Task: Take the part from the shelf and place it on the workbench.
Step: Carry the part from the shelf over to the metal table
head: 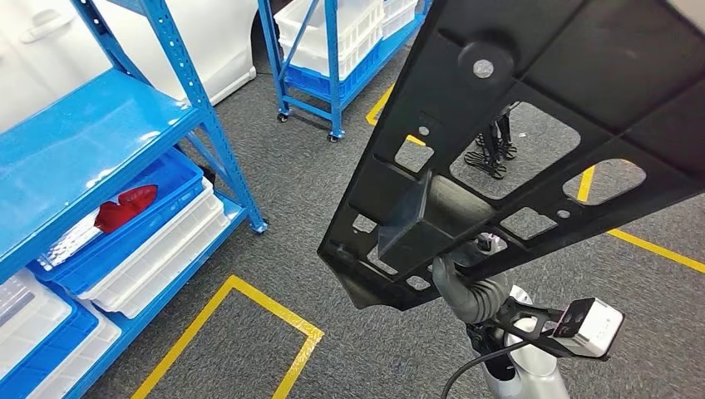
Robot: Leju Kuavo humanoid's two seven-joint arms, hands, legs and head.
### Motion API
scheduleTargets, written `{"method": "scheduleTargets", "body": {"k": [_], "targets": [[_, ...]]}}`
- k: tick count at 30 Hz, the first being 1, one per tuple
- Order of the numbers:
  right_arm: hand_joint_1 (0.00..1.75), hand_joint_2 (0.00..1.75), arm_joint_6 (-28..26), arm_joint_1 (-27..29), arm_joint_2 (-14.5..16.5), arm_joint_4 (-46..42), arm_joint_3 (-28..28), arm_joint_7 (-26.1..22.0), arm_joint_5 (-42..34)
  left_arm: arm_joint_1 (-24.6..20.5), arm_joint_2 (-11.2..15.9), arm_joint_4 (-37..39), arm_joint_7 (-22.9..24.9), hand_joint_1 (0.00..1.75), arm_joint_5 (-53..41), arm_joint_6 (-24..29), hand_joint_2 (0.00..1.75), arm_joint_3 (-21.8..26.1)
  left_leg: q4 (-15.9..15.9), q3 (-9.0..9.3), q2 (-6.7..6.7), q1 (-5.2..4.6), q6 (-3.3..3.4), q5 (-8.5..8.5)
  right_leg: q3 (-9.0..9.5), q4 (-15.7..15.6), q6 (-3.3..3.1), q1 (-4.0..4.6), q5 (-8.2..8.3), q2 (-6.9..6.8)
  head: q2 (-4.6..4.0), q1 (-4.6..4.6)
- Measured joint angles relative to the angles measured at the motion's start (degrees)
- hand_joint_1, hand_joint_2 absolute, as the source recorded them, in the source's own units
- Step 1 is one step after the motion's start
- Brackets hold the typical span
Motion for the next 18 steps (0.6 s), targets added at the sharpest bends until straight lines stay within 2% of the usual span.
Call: {"method": "scheduleTargets", "body": {"k": [1,2,3,4,5,6,7,8,9,10,11,12,13,14,16,17,18], "targets": [[1.75,1.75,-0.23,-0.07,0.0,0.03,0.0,-0.01,0.09,-0.05,0.15,0.0,0.16,0.0,0.07,0.06,1.75,-0.03,-4.05,1.6,-1.6,0.08,0.28,1.98,-0.06,0.16,0.14,0.04,0.0,0.73,0.0,0.06],[1.75,1.75,-0.35,-0.18,0.0,0.1,0.01,0.0,0.13,-0.08,0.26,0.0,0.32,0.0,0.19,0.16,1.75,-0.03,-7.15,2.82,-3.0,0.14,0.45,3.14,-0.29,0.3,0.37,-0.04,0.05,1.44,0.0,0.08],[1.75,1.75,-0.46,-0.28,0.0,0.18,0.01,-0.01,0.12,-0.08,0.31,0.01,0.49,0.0,0.34,0.29,1.75,-0.03,-8.89,3.45,-4.1,0.13,0.6,3.58,-0.62,0.4,0.69,-0.18,0.16,2.13,0.01,0.1],[1.75,1.75,-0.58,-0.37,0.0,0.28,0.02,-0.01,0.11,-0.08,0.35,0.01,0.61,0.0,0.46,0.41,1.75,-0.03,-9.51,3.63,-4.52,0.09,0.73,3.47,-0.95,0.46,1.12,-0.35,0.31,2.84,0.01,0.12],[1.75,1.75,-0.7,-0.41,0.0,0.37,0.02,-0.01,0.1,-0.1,0.34,0.01,0.67,0.0,0.56,0.49,1.75,-0.02,-9.79,3.73,-3.93,0.04,0.9,3.5,-1.21,0.38,1.57,-0.52,0.47,3.58,0.01,0.09],[1.75,1.75,-0.79,-0.39,0.0,0.42,0.02,-0.02,0.1,-0.19,0.33,0.01,0.71,0.0,0.61,0.52,1.75,-0.02,-10.04,3.84,-3.24,0.08,1.22,3.67,-1.34,0.49,1.92,-0.58,0.43,3.48,0.01,0.09],[1.75,1.75,-0.84,-0.47,-0.01,0.47,0.02,-0.01,0.1,-0.29,0.33,0.01,0.71,0.0,0.63,0.53,1.75,-0.02,-10.38,4.0,-2.51,0.15,1.61,3.85,-1.72,1.21,2.21,-0.5,-0.1,2.4,0.01,0.19],[1.75,1.75,-0.84,-0.6,-0.01,0.5,0.03,0.0,0.11,-0.36,0.32,0.01,0.71,0.0,0.64,0.53,1.75,-0.02,-10.72,4.13,-1.71,0.2,1.96,4.02,-2.65,3.13,2.46,-0.41,-1.31,0.78,0.01,0.32],[1.75,1.75,-0.83,-0.71,-0.01,0.54,0.04,0.0,0.11,-0.38,0.32,0.01,0.71,0.0,0.64,0.53,1.75,-0.03,-10.91,4.2,-0.88,0.14,2.22,4.1,-4.12,6.26,2.65,-0.43,-3.07,-1.17,0.01,0.44],[1.75,1.75,-0.81,-0.82,-0.01,0.59,0.05,0.01,0.11,-0.31,0.32,0.01,0.71,0.0,0.64,0.52,1.75,-0.02,-10.95,4.18,-0.08,0.01,2.39,4.09,-6.1,10.26,2.91,-0.5,-5.06,-2.53,0.01,0.56],[1.75,1.75,-0.81,-0.83,-0.01,0.67,0.07,0.01,0.11,-0.22,0.32,0.01,0.72,0.0,0.66,0.52,1.75,-0.02,-10.93,4.13,0.78,-0.09,2.45,4.05,-7.99,14.15,3.13,-0.67,-6.63,-3.08,0.01,0.59],[1.75,1.75,-0.81,-0.8,-0.02,0.78,0.07,0.01,0.09,-0.16,0.32,0.01,0.77,0.0,0.67,0.52,1.75,-0.01,-10.89,4.09,1.61,-0.14,2.47,4.01,-9.16,16.58,3.31,-0.83,-7.26,-3.28,0.01,0.59],[1.75,1.75,-0.83,-0.78,-0.02,0.9,0.07,0.01,0.06,-0.15,0.32,0.01,0.88,0.0,0.68,0.52,1.75,-0.01,-10.84,4.07,2.4,-0.16,2.45,3.96,-9.22,16.88,3.43,-0.95,-6.83,-3.44,0.01,0.6],[1.75,1.75,-0.87,-0.78,-0.02,0.99,0.07,0.01,0.05,-0.19,0.31,0.01,1.01,0.0,0.67,0.53,1.75,-0.01,-10.77,4.08,3.15,-0.17,2.37,3.9,-7.98,14.69,3.48,-1.02,-5.41,-3.74,0.01,0.61],[1.75,1.75,-1.0,-0.9,-0.02,1.09,0.08,0.01,0.11,-0.27,0.16,0.01,1.35,0.0,0.46,0.53,1.75,-0.02,-10.52,4.14,4.39,-0.28,2.03,3.64,-3.3,6.28,3.22,-0.82,-2.11,-5.79,0.01,0.61],[1.75,1.75,-1.09,-1.0,-0.02,1.09,0.09,0.0,0.19,-0.29,0.05,0.01,1.51,0.0,0.26,0.52,1.75,-0.03,-10.35,4.16,4.88,-0.4,1.78,3.46,-1.48,2.87,2.86,-0.61,-1.12,-6.74,0.0,0.57],[1.75,1.75,-1.22,-1.09,-0.02,1.09,0.1,-0.01,0.26,-0.3,-0.07,0.01,1.7,0.0,0.0,0.49,1.75,-0.05,-10.21,4.18,5.32,-0.51,1.49,3.32,-0.48,0.9,2.49,-0.37,-0.76,-7.38,0.01,0.55]]}}
